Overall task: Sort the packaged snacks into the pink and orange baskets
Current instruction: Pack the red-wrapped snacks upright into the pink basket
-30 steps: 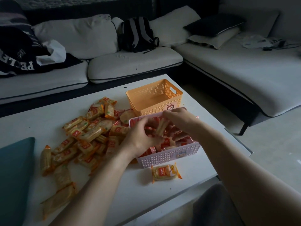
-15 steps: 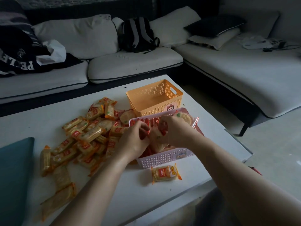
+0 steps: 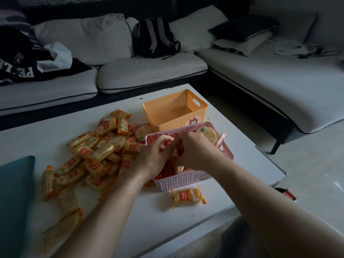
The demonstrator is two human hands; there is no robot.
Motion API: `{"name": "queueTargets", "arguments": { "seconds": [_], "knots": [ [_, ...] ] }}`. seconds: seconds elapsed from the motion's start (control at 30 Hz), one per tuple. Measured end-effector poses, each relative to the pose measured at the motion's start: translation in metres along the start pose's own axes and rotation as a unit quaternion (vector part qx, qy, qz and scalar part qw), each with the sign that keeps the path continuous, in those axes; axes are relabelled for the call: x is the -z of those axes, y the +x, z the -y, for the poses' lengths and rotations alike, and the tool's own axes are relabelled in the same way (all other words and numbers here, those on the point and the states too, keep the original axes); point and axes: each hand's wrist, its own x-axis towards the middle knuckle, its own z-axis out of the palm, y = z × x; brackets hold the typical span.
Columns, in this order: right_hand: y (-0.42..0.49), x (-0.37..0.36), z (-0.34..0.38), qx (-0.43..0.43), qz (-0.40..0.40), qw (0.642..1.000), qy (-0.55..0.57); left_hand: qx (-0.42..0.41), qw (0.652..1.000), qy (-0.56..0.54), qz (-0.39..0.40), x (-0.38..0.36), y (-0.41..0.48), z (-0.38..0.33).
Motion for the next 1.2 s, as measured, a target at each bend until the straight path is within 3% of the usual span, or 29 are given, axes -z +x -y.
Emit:
{"name": "queueTargets", "arguments": {
  "seconds": [0.17, 0.27, 0.47, 0.63, 0.83, 0.9, 1.03, 1.2],
  "knots": [
    [-0.005, 0.020, -0.025, -0.065, 0.129, 0.968, 0.208, 0.052, 0.996, 0.073, 0.022, 0.005, 0.004, -0.010],
    [-0.005, 0.018, -0.046, -0.048, 0.125, 0.990, 0.036, 0.066, 0.995, 0.074, -0.011, 0.005, 0.004, -0.013],
    [-0.008, 0.006, -0.042, -0.052, 0.311, 0.944, -0.097, 0.029, 0.972, 0.225, -0.060, -0.004, 0.001, -0.024],
    [-0.008, 0.006, -0.057, -0.086, 0.277, 0.934, -0.211, 0.015, 0.957, 0.286, -0.051, -0.022, 0.002, -0.031],
    [-0.005, 0.012, -0.045, -0.083, 0.112, 0.971, -0.193, -0.013, 0.907, 0.417, -0.058, -0.039, 0.003, -0.022],
    [-0.005, 0.008, -0.044, -0.071, 0.059, 0.979, -0.182, -0.014, 0.916, 0.399, -0.046, -0.037, 0.005, -0.018],
    [-0.003, -0.007, -0.048, -0.066, 0.060, 0.983, -0.160, 0.011, 0.960, 0.278, -0.028, -0.018, 0.006, -0.010],
    [0.000, -0.015, -0.044, -0.074, 0.042, 0.985, -0.148, -0.025, 0.953, 0.296, -0.053, -0.020, 0.000, -0.007]
  ]
}}
